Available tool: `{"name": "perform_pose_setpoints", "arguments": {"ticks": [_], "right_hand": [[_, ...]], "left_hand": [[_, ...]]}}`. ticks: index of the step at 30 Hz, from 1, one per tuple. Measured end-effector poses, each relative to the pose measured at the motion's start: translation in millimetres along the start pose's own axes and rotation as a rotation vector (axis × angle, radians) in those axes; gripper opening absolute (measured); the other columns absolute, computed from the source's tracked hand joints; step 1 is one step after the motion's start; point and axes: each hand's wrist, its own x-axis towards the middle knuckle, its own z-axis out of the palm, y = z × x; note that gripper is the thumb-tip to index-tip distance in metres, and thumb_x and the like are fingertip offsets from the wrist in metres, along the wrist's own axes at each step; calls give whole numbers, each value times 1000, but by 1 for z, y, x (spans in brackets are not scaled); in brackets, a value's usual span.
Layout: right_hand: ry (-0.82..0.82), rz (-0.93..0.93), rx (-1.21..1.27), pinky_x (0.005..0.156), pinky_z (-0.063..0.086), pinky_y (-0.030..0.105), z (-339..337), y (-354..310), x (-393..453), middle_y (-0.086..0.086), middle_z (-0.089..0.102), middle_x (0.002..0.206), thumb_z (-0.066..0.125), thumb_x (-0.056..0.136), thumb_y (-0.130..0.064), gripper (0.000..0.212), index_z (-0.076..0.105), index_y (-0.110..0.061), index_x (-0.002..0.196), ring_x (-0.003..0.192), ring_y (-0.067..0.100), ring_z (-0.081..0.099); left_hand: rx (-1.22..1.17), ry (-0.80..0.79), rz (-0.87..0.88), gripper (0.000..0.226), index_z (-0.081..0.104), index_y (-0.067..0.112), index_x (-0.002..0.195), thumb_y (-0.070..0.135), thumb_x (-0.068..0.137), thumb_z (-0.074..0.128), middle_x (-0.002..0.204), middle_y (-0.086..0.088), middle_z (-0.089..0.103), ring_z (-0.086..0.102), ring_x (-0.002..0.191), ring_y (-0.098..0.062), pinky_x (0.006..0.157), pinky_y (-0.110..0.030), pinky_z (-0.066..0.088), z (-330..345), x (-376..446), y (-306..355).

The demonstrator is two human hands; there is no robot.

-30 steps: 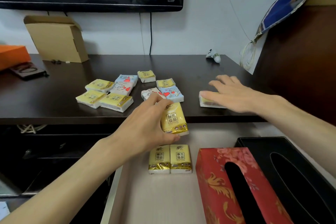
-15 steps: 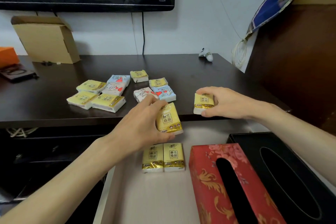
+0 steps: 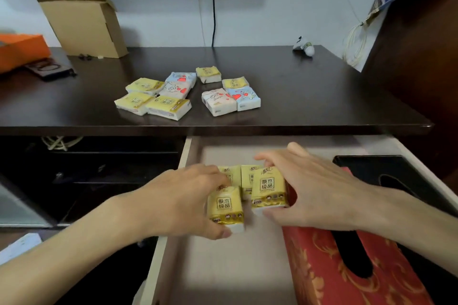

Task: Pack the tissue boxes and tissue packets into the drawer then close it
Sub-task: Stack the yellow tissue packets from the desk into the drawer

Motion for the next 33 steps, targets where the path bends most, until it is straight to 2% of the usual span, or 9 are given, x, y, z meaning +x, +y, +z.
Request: {"name": "perform_pose_setpoints", "arguments": {"ticks": [3,7,11,17,21,25,28,31,33], "right_hand": [[-33,-9,-14,65,43,26,5,-5,3,-21,41,105,61,68,-74,77,28,-55,135,87,5,52],[-141,-49,-168,76,36,25,10,-16,8,-22,40,101,54,65,-71,79,28,-44,135,96,11,45],[-193,-37,-294,75,26,32,12,-29,13,-15,46,102,58,71,-66,70,33,-34,128,102,18,47],[-232,-43,-315,73,14,27,19,-40,15,-10,54,121,63,77,-64,63,36,-31,123,114,18,50],[-203,-49,-337,75,23,30,20,-42,17,-15,51,116,61,75,-69,60,40,-35,120,105,16,52],[-142,-46,-296,64,29,34,7,-34,23,-19,43,93,56,70,-74,49,45,-40,103,86,9,44],[-126,-66,-280,75,38,32,-5,-19,33,-24,46,101,56,68,-78,60,50,-43,116,99,5,46],[-280,-41,-283,100,44,36,-4,-12,44,-16,51,130,64,63,-84,90,48,-33,136,125,14,49],[-401,10,-331,105,41,37,4,-10,49,-7,53,136,70,62,-84,99,48,-25,138,131,20,50]], "left_hand": [[19,41,26,81,49,34,134,79,67,59,118,19,42,39,110,-4,87,-32,50,13,-6,-3],[9,76,48,80,51,30,133,76,69,62,115,15,38,36,106,-5,72,-19,44,24,-6,-3],[30,63,73,75,54,23,131,69,72,66,117,7,45,42,108,-13,89,-31,48,35,-2,-1],[104,108,98,72,54,19,129,66,76,65,119,3,50,47,108,-18,84,-34,45,43,1,0],[137,97,138,72,53,18,125,72,78,60,116,2,47,46,104,-18,78,-36,48,43,-2,4],[95,188,192,71,55,20,124,74,80,56,112,5,49,45,101,-13,76,-31,47,27,-3,-6],[1,219,192,73,54,21,133,70,79,62,120,7,52,46,109,-10,88,-29,47,15,2,-23],[-23,78,152,89,46,16,143,72,76,64,143,2,48,42,131,-15,107,-34,38,17,15,-32],[71,-24,145,93,46,14,141,76,74,62,142,-1,50,45,130,-20,111,-38,34,22,25,-32]]}}
